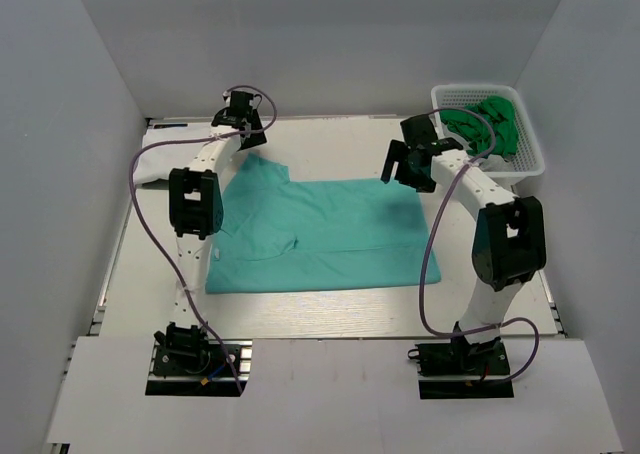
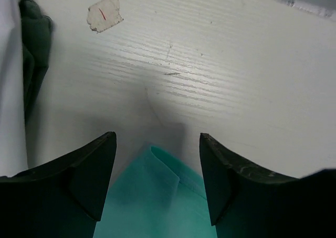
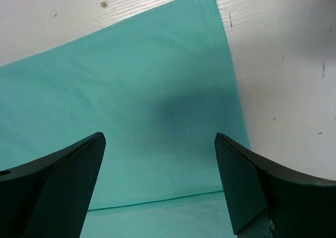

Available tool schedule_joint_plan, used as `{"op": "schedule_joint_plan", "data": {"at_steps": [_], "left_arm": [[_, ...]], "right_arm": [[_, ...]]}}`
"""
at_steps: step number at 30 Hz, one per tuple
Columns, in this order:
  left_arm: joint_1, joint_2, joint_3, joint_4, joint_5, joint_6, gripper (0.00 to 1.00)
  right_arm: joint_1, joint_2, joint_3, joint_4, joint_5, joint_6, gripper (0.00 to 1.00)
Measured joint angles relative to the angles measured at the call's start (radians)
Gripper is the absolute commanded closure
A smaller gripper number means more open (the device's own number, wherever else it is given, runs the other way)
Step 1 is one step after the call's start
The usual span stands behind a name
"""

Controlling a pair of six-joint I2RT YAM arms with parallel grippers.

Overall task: Fold and stack the t-shirts
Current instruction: Grap the side of the flattened tshirt furthest away from the robot with both arms

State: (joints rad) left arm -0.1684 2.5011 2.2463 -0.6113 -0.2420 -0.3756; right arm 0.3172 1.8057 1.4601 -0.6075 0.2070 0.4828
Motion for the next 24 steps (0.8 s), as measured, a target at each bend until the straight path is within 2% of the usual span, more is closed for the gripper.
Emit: {"op": "schedule_joint_plan", "data": {"at_steps": [4, 5, 7, 8, 10, 11, 13, 24], "left_arm": [[0.008, 0.036, -0.034, 0.024, 0.029, 0.000, 0.32], [0.008, 0.034, -0.037, 0.034, 0.029, 0.001, 0.39], [0.008, 0.033, -0.049, 0.055, 0.042, -0.002, 0.48], [0.008, 0.029, -0.060, 0.067, 0.046, -0.003, 0.59], [0.008, 0.020, -0.084, 0.086, 0.054, -0.008, 0.73], [0.009, 0.014, -0.095, 0.094, 0.058, -0.006, 0.89], [0.010, 0.008, -0.109, 0.101, 0.064, -0.010, 1.00], [0.010, -0.022, -0.169, 0.150, 0.085, -0.014, 1.00]], "right_arm": [[-0.011, 0.034, 0.027, -0.006, 0.004, -0.005, 0.09], [-0.014, 0.043, 0.037, -0.007, 0.004, -0.006, 0.09], [-0.019, 0.059, 0.056, -0.009, 0.006, -0.009, 0.09], [-0.022, 0.067, 0.066, -0.010, 0.008, -0.012, 0.09], [-0.027, 0.080, 0.079, -0.012, 0.010, -0.012, 0.09], [-0.029, 0.088, 0.086, -0.013, 0.015, -0.012, 0.09], [-0.034, 0.105, 0.097, -0.016, 0.026, -0.011, 0.09], [-0.039, 0.282, 0.218, -0.004, 0.097, 0.023, 0.09]]}}
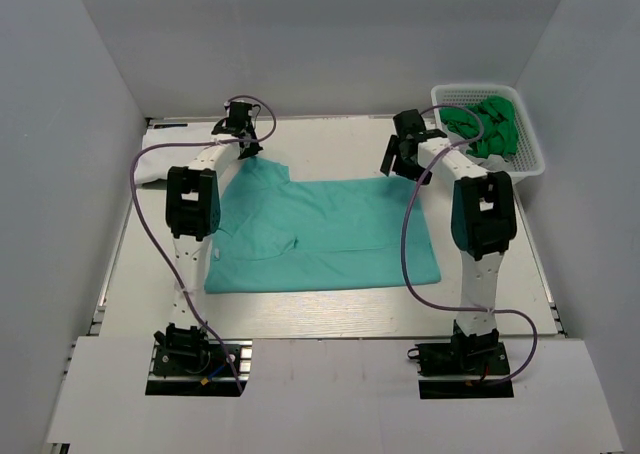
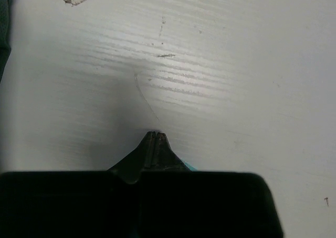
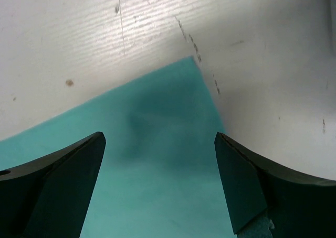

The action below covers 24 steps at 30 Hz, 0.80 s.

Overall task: Fold and stack the t-shirts
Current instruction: Grap the side of the flattened tshirt furthest away from the robot with both arms

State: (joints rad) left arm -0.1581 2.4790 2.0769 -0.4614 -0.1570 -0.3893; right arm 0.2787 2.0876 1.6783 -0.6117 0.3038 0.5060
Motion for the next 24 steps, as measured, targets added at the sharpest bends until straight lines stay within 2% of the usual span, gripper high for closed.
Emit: {"op": "schedule_joint_plan", "data": {"at_steps": [6, 12, 21, 24], "left_arm": [[-0.001, -0.069, -0.109, 0.021, 0.018, 0.019, 1.00], [-0.001, -0.072, -0.114, 0.021, 0.027, 0.042, 1.00], [-0.001, -0.074, -0.114, 0.018, 0.056, 0.060, 1.00], [-0.001, -0.076, -0.115, 0.013, 0.063, 0.063, 1.00]], "right_arm": [[-0.001, 0.106, 0.097, 0.032, 0.017, 0.017, 0.09], [-0.001, 0.168, 0.174, 0.055, 0.052, 0.019, 0.09], [-0.002, 0.196, 0.191, 0.071, 0.125, 0.019, 0.11], [-0.002, 0.220, 0.191, 0.071, 0.135, 0.019, 0.15]]}}
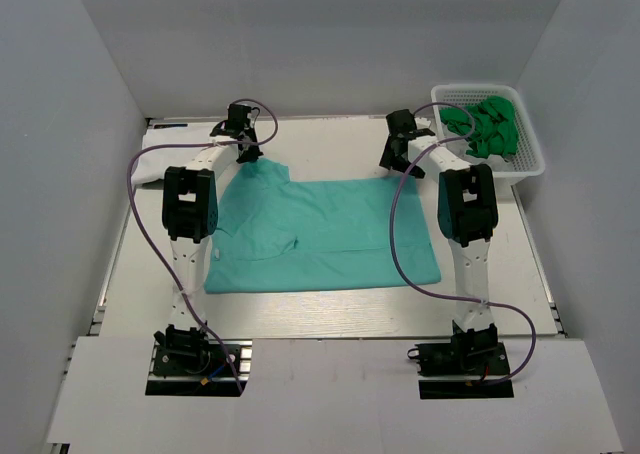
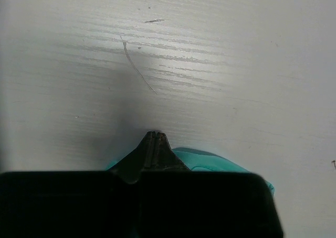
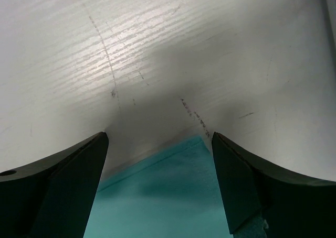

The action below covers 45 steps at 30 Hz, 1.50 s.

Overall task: Fold and stack the t-shirts
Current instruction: Grap the side of the flattened tshirt furthest away from the robot with both arms

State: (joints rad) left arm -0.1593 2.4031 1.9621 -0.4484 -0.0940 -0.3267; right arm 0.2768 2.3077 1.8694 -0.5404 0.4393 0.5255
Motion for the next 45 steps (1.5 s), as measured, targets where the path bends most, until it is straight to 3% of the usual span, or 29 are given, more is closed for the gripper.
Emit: {"op": "schedule_joint_plan", "data": {"at_steps": [2, 4, 5, 11, 12, 23, 25, 28, 30, 34, 43, 45], "left_arm": [[0.000, -0.003, 0.000, -0.009, 0.005, 0.005, 1.00], [0.000, -0.006, -0.001, -0.016, 0.010, 0.008, 1.00], [0.000, -0.007, -0.002, -0.019, 0.012, 0.009, 1.00], [0.000, -0.038, -0.028, -0.025, 0.032, 0.012, 1.00], [0.000, -0.052, -0.042, -0.024, 0.032, 0.012, 1.00], [0.000, -0.339, -0.299, 0.023, 0.035, 0.009, 1.00], [0.000, -0.370, -0.330, 0.038, 0.035, 0.004, 1.00], [0.000, -0.397, -0.365, 0.062, 0.043, 0.000, 1.00], [0.000, -0.401, -0.378, 0.071, 0.050, -0.003, 1.00], [0.000, -0.401, -0.391, 0.077, 0.059, -0.004, 1.00], [0.000, -0.401, -0.391, 0.084, 0.065, -0.005, 1.00], [0.000, -0.401, -0.391, 0.083, 0.066, -0.005, 1.00]], "right_arm": [[0.000, 0.009, -0.001, 0.005, 0.003, 0.006, 0.22], [0.000, 0.009, -0.001, 0.007, 0.003, 0.010, 0.36], [0.000, 0.010, -0.002, 0.009, 0.003, 0.014, 0.49], [0.000, 0.010, -0.002, 0.010, -0.010, 0.022, 0.87], [0.000, 0.010, -0.003, 0.010, -0.013, 0.023, 0.99], [0.000, -0.081, -0.127, 0.018, -0.022, 0.025, 1.00], [0.000, -0.092, -0.127, 0.022, -0.017, 0.020, 0.66], [0.000, -0.099, -0.127, 0.021, 0.004, 0.016, 0.36], [0.000, -0.099, -0.127, 0.019, 0.011, 0.012, 0.30], [0.000, -0.099, -0.127, 0.016, 0.020, 0.006, 0.26], [-0.006, -0.059, -0.115, 0.018, 0.009, 0.026, 0.30], [-0.009, -0.058, -0.113, 0.019, 0.000, 0.026, 0.39]]}}
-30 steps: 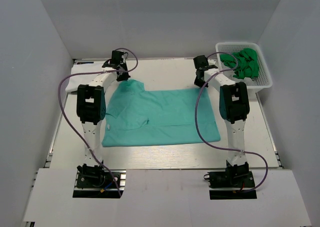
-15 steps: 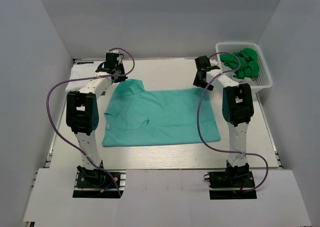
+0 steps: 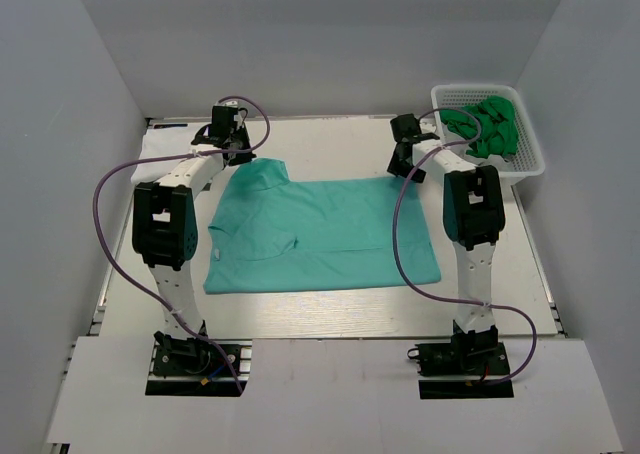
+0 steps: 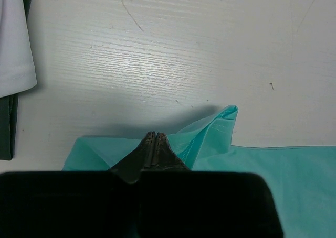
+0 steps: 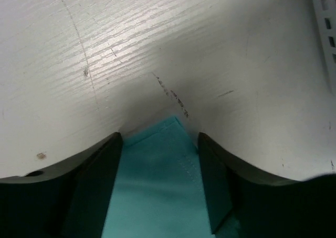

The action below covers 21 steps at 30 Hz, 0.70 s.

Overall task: Fold and stack the t-shirts
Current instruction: Grap the side of the flattened tshirt furthest away from the robot with both arms

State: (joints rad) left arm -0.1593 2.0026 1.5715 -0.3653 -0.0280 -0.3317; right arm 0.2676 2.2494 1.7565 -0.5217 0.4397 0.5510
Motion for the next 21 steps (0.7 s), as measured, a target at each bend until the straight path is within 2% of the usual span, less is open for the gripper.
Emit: {"op": "schedule_joint_plan", "data": {"at_steps": [4, 8, 10, 11, 17, 21], "left_arm": [[0.000, 0.000, 0.000, 0.000, 0.007, -0.002, 1.00], [0.000, 0.000, 0.000, 0.000, 0.011, -0.006, 1.00], [0.000, 0.000, 0.000, 0.000, 0.013, -0.009, 1.00], [0.000, 0.000, 0.000, 0.000, 0.013, -0.009, 1.00], [0.000, -0.008, -0.010, 0.002, 0.018, -0.010, 1.00], [-0.005, -0.080, -0.100, 0.003, 0.018, -0.018, 1.00]], "right_arm": [[-0.005, 0.002, 0.000, 0.006, -0.024, 0.009, 0.68], [-0.006, 0.002, -0.006, 0.022, -0.032, 0.015, 0.79], [-0.006, 0.002, -0.008, 0.029, -0.033, 0.014, 0.97], [-0.006, 0.002, -0.009, 0.032, -0.034, 0.010, 1.00], [-0.006, -0.007, -0.024, 0.052, -0.039, -0.022, 1.00], [-0.005, -0.060, -0.111, 0.097, -0.053, -0.061, 1.00]]}}
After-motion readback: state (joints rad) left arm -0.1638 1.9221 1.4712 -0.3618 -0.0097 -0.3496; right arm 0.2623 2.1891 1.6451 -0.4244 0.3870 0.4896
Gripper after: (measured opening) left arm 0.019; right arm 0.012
